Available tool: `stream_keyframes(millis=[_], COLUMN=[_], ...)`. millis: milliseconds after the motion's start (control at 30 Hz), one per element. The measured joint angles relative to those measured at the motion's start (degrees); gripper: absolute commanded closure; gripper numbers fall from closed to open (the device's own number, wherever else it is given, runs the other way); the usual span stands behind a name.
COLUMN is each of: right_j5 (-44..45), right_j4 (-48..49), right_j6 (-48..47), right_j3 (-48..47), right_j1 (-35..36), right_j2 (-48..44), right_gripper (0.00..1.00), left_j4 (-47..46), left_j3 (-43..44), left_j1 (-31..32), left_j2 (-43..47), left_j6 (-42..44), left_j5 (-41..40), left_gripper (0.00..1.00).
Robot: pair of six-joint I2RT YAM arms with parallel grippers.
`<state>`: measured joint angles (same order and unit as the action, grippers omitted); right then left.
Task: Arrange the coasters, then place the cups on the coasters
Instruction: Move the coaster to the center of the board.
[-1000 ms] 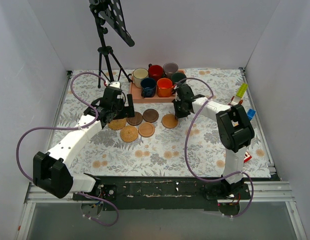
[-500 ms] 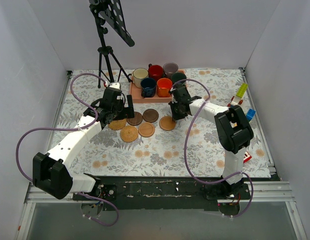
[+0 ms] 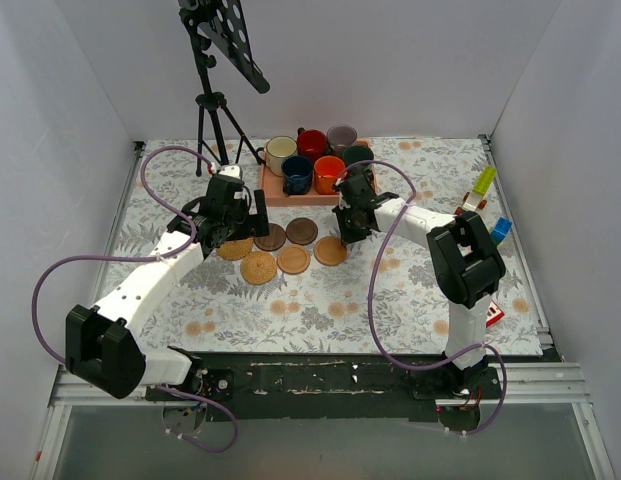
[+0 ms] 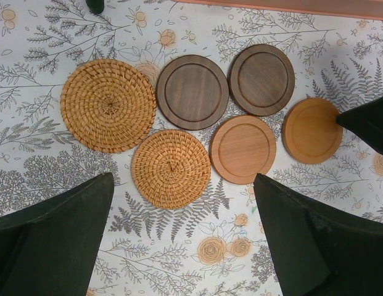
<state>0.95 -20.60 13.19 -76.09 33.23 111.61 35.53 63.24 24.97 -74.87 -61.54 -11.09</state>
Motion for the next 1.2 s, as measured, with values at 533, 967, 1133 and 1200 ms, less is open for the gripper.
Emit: stream_keyframes(millis=[533, 967, 1133, 1200], right_j5=[-0.52, -0.94, -0.94, -0.92], right_j4=[-3.78, -4.76, -5.25, -5.55], right_j6=[3.72, 6.23, 6.69, 6.86], right_j3=[-3.21, -4.48, -5.25, -5.62], right_j1=[0.28, 0.76, 0.96, 1.03], right_j2=[1.73, 2.56, 3.02, 3.26], right_gripper=[0.87, 0.87, 0.87, 0.87], left_j4=[0.00, 0.00, 0.00, 0.00], left_j3=[0.00, 0.00, 0.00, 0.00], left_j1=[0.00, 0.00, 0.00, 0.00], left_j2=[0.00, 0.00, 0.00, 0.00], left_j6=[0.00, 0.00, 0.00, 0.00], left_j5=[0.00, 0.02, 0.02, 0.02], left_gripper=[0.02, 0.02, 0.02, 0.02])
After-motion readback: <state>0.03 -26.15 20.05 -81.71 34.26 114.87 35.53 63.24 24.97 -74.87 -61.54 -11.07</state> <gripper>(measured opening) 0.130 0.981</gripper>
